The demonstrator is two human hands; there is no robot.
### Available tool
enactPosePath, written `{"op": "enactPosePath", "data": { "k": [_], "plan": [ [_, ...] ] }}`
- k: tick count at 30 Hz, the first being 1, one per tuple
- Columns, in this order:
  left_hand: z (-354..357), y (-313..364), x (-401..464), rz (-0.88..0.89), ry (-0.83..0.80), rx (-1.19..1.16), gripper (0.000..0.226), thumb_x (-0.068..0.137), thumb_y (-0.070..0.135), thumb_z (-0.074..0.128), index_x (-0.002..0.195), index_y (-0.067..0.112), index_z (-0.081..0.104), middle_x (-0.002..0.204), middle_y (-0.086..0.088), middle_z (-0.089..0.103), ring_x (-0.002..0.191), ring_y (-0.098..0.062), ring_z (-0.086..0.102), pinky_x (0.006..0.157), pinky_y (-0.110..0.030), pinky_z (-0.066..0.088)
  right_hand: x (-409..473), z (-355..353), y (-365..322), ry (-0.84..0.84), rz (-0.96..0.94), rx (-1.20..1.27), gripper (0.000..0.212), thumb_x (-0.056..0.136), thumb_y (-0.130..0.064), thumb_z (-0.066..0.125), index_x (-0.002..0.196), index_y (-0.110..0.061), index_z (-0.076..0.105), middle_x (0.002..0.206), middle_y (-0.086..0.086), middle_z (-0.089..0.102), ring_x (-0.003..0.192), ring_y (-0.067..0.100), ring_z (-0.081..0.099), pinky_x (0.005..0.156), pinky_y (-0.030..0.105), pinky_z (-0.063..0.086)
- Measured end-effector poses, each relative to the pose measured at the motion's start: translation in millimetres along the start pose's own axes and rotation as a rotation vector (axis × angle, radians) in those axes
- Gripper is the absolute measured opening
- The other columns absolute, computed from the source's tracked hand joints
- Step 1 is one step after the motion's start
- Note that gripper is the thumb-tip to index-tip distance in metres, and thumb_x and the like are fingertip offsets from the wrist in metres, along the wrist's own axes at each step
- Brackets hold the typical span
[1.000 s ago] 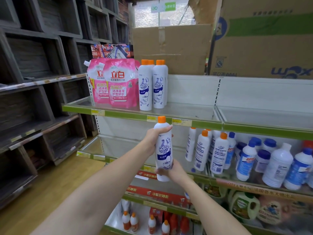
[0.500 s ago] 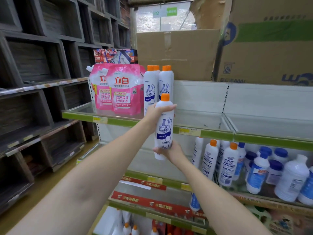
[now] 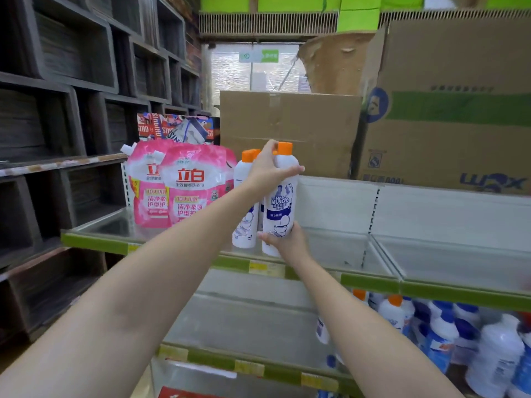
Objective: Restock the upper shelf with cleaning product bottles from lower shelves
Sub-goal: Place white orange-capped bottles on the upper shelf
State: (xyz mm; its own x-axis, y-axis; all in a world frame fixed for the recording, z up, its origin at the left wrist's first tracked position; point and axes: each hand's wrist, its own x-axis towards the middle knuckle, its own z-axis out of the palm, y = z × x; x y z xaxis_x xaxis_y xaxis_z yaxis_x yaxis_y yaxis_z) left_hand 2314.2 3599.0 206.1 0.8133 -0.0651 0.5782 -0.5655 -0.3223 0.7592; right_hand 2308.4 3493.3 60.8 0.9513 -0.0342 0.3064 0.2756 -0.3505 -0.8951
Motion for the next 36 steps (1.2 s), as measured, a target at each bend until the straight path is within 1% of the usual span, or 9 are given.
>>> {"op": "enactPosePath", "data": {
  "k": [3, 6, 8, 11, 16, 22, 26, 31, 36],
  "plan": [
    [-4, -10, 14, 0.038, -0.010, 0.184, 0.066, 0.075, 0.026, 0.086, 0.126, 0.019, 0.045, 0.101, 0.003, 0.055, 0.087, -0.010, 0.055, 0.066, -0.017, 0.044, 20, 7, 7, -0.034, 0.099, -0.140, 0.047, 0.060, -0.048, 0.091, 0.094, -0.023, 0.072, 0.085, -0.012, 0.077, 0.088, 0.010, 0.071, 0.088, 0.038, 0.058],
    [-3, -23, 22, 0.068, -0.050, 0.418, 0.062, 0.076, 0.025, 0.083, 0.125, 0.019, 0.046, 0.103, -0.002, 0.058, 0.089, -0.019, 0.053, 0.063, -0.021, 0.039, 31, 6, 14, -0.093, 0.173, -0.341, 0.074, 0.048, -0.074, 0.077, 0.107, -0.030, 0.069, 0.107, -0.012, 0.074, 0.105, 0.017, 0.066, 0.096, 0.040, 0.054],
    [-1, -25, 27, 0.108, -0.053, 0.627, 0.062, 0.073, 0.026, 0.082, 0.125, 0.019, 0.048, 0.110, -0.003, 0.057, 0.095, -0.021, 0.049, 0.075, -0.029, 0.041, 36, 5, 18, -0.162, 0.162, -0.342, 0.068, 0.060, -0.066, 0.082, 0.117, -0.030, 0.068, 0.115, -0.012, 0.073, 0.110, 0.017, 0.065, 0.100, 0.038, 0.051],
    [-1, -23, 38, 0.187, -0.121, 0.794, 0.083, 0.063, 0.032, 0.091, 0.130, 0.011, 0.047, 0.124, -0.006, 0.046, 0.112, -0.026, 0.047, 0.092, -0.038, 0.043, 40, 4, 20, -0.200, 0.155, -0.277, 0.058, 0.072, -0.049, 0.086, 0.123, -0.026, 0.067, 0.116, -0.011, 0.073, 0.109, 0.015, 0.066, 0.101, 0.036, 0.051],
    [-3, -26, 43, 0.195, -0.168, 0.982, 0.095, 0.052, 0.036, 0.095, 0.128, 0.009, 0.045, 0.123, -0.005, 0.045, 0.108, -0.023, 0.054, 0.072, -0.035, 0.041, 56, 16, 30, -0.192, 0.136, -0.340, 0.063, 0.072, -0.042, 0.088, 0.125, -0.018, 0.063, 0.120, -0.003, 0.072, 0.112, 0.020, 0.066, 0.101, 0.038, 0.051],
    [-2, -37, 48, 0.259, -0.113, 1.025, 0.088, 0.055, 0.031, 0.095, 0.121, 0.004, 0.045, 0.119, -0.010, 0.054, 0.105, -0.028, 0.060, 0.077, -0.037, 0.050, 60, 21, 27, -0.154, 0.164, -0.374, 0.061, 0.081, -0.028, 0.084, 0.128, -0.007, 0.052, 0.128, 0.004, 0.063, 0.121, 0.024, 0.059, 0.096, 0.030, 0.045],
    [4, -41, 53, 0.264, -0.110, 1.023, 0.087, 0.054, 0.030, 0.096, 0.120, 0.004, 0.045, 0.117, -0.011, 0.056, 0.103, -0.029, 0.060, 0.083, -0.040, 0.052, 67, 18, 26, -0.194, 0.176, -0.392, 0.062, 0.081, -0.031, 0.084, 0.129, -0.006, 0.054, 0.130, 0.005, 0.065, 0.122, 0.026, 0.059, 0.100, 0.033, 0.047],
    [5, -44, 55, 0.261, -0.090, 0.989, 0.087, 0.055, 0.030, 0.095, 0.120, 0.003, 0.046, 0.118, -0.011, 0.056, 0.102, -0.029, 0.060, 0.080, -0.036, 0.047, 72, 19, 31, -0.221, 0.199, -0.373, 0.065, 0.079, -0.034, 0.084, 0.131, -0.008, 0.055, 0.128, 0.003, 0.065, 0.121, 0.024, 0.059, 0.104, 0.037, 0.048],
    [3, -42, 46, 0.249, -0.086, 0.931, 0.088, 0.054, 0.023, 0.096, 0.121, 0.002, 0.042, 0.112, -0.011, 0.057, 0.089, -0.032, 0.061, 0.065, -0.035, 0.038, 65, 22, 28, -0.185, 0.232, -0.363, 0.073, 0.082, -0.036, 0.082, 0.134, -0.001, 0.045, 0.136, 0.010, 0.059, 0.130, 0.029, 0.053, 0.108, 0.038, 0.044]
  ]
}}
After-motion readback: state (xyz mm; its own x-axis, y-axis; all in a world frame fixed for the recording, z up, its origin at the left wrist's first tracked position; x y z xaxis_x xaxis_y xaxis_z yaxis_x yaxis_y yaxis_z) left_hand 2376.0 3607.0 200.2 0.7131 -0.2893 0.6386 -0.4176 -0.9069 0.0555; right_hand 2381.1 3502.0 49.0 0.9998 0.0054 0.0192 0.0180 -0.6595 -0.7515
